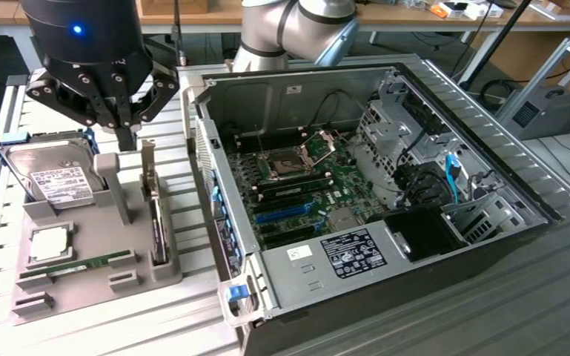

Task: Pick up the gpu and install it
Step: 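Reach for the gpu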

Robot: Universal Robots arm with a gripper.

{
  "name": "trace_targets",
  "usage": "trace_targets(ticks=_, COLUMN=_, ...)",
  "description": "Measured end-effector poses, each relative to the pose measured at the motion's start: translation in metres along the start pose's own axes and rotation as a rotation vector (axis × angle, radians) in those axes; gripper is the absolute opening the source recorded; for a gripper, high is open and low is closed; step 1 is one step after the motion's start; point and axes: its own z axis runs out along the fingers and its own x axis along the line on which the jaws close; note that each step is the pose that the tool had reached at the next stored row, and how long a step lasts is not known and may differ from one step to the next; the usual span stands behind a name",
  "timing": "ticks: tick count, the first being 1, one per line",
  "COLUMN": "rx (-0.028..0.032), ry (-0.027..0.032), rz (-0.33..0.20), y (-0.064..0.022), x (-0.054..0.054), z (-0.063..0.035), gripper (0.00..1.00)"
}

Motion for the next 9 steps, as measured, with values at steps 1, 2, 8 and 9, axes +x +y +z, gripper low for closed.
trace_targets(ticks=1, rx=0.0, ry=0.0, rz=0.0, y=-0.0022, x=0.0, z=-0.0001, gripper=0.11)
trace_targets(ticks=2, rx=-0.0001, ry=-0.0001, rz=0.0, y=-0.0046, x=0.0, z=-0.0001, gripper=0.11)
trace_targets(ticks=8, rx=0.0, ry=0.0, rz=0.0, y=-0.0144, x=0.0, z=-0.0006, gripper=0.11)
trace_targets(ticks=9, rx=-0.0001, ry=-0.0001, rz=0.0, y=-0.0143, x=0.0, z=-0.0006, gripper=0.11)
